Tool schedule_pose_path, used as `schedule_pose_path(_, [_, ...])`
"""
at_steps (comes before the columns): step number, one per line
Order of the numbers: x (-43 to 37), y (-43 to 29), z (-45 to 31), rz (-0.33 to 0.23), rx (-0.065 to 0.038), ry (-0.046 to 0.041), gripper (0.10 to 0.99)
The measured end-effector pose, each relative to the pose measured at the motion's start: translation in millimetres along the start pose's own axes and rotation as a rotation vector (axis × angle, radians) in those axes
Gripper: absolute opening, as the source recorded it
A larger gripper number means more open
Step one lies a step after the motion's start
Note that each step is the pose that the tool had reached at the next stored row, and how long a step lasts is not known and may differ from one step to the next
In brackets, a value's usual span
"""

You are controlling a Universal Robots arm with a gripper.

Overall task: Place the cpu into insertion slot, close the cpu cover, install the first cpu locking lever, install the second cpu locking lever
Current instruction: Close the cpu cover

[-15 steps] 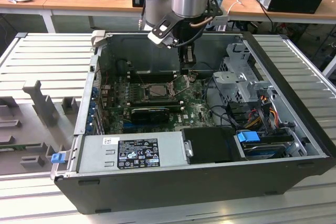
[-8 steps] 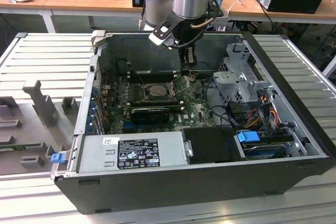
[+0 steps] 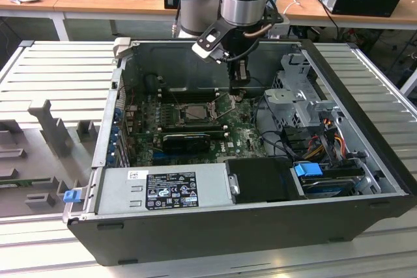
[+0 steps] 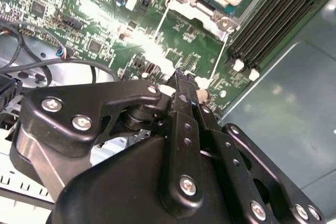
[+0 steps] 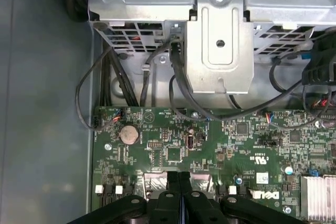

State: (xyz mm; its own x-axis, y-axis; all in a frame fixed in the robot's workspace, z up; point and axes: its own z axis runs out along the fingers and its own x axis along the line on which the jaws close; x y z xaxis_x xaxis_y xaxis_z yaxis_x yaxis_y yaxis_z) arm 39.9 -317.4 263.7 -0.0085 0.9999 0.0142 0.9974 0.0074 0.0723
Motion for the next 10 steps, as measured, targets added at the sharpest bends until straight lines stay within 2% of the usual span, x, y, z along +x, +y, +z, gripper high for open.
schedule_pose_path(2, [0.0, 4.9, 1.7, 0.000, 0.002, -0.0006, 0.106])
schedule_pose_path(5, [-0.2, 18.3, 7.6, -0.027, 0.004, 0.0000, 0.106])
schedule_pose_path(10, [-0.3, 19.8, 17.7, -0.046, 0.005, -0.0005, 0.106])
